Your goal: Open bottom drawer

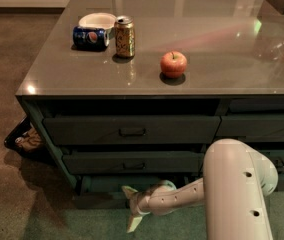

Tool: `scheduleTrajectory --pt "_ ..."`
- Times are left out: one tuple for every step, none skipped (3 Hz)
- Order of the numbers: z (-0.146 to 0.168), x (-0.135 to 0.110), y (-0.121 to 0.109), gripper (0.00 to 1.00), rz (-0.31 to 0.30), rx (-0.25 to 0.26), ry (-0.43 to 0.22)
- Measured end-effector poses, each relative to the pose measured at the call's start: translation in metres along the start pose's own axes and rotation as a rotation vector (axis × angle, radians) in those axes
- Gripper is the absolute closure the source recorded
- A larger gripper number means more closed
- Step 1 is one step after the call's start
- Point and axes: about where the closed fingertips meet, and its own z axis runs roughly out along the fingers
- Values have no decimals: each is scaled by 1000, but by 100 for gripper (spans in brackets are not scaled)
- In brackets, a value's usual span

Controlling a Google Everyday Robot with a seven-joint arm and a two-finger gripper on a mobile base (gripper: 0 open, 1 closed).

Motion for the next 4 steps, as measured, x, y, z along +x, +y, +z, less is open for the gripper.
scheduleTrajectory --pt "-4 38 4 0 52 -10 64" --pt "16 89 43 0 155 -54 116" --pt "18 88 45 0 159 -60 114" --pt "19 84 61 0 182 -89 111"
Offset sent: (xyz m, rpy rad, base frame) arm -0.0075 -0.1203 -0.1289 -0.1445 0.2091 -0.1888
